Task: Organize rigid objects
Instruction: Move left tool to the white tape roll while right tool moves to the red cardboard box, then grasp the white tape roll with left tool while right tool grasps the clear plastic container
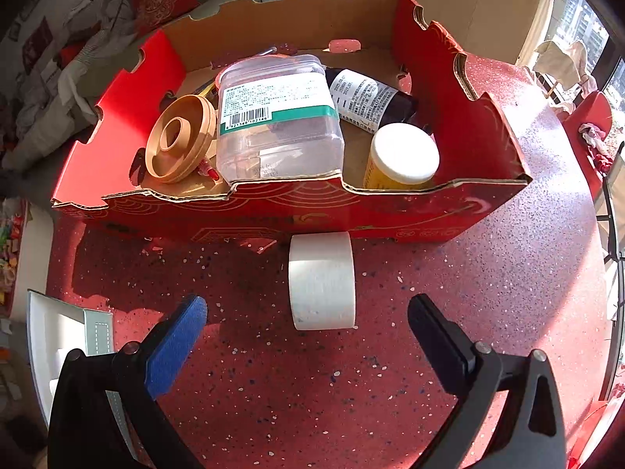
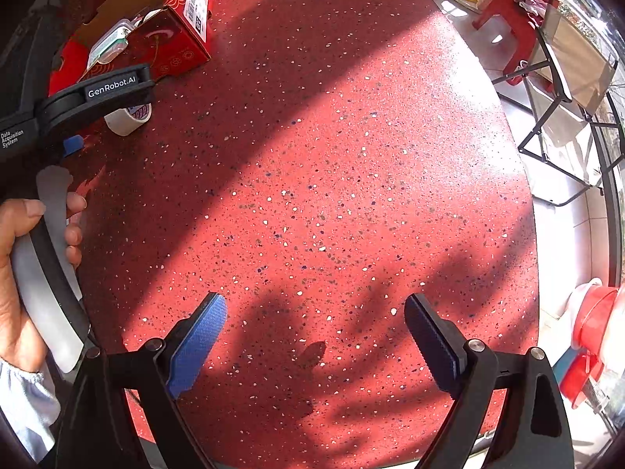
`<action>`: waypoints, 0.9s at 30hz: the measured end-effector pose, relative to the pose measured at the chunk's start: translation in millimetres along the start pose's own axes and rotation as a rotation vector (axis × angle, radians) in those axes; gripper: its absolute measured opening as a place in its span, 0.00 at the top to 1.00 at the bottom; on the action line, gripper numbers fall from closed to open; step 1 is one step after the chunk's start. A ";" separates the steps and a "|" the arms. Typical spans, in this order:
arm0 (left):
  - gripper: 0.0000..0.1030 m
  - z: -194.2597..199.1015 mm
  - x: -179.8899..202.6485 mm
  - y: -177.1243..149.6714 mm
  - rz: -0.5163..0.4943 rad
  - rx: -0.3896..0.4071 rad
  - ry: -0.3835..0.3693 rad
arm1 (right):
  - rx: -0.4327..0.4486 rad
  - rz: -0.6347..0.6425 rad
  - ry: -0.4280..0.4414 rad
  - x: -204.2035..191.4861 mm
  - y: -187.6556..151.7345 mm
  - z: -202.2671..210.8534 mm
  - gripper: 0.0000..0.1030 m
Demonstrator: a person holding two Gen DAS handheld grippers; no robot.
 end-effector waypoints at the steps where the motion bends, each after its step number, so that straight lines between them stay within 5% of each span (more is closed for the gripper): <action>1: 0.00 -6.5 2.9 1.8 0.000 -0.015 0.005 | 0.000 0.005 0.001 1.6 2.6 0.7 0.09; 3: 0.05 -20.2 5.4 4.4 0.007 -0.060 0.002 | 0.004 0.027 0.002 1.3 7.7 2.7 0.09; 5: 0.22 -27.7 2.6 4.5 0.017 -0.088 -0.054 | 0.026 0.062 0.008 -4.8 15.5 8.0 0.09; 7: 0.54 -27.0 -3.6 5.5 0.022 -0.082 -0.095 | 0.074 0.108 0.025 -16.7 28.7 19.3 0.09; 9: 0.69 -26.0 -4.8 5.6 -0.017 -0.072 -0.088 | 0.125 0.160 0.054 -33.5 46.5 31.5 0.09; 16: 0.69 -33.7 -45.6 -17.5 0.011 -0.112 -0.108 | 0.228 0.305 0.190 -108.5 128.9 49.0 0.09; 27: 0.69 -45.6 -96.5 -55.6 0.079 -0.168 -0.096 | 0.150 0.415 0.216 -198.9 213.6 -20.3 0.09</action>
Point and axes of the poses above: each gripper's, at about its wrist camera, not at the fingertips, and z roughly against the way its jaws point, x to its right, y to its top, the point moved 2 cm from there along -z, roughly the way its jaws point, and after that the axes turned 13 degrees about y, right-handed, at the moved point
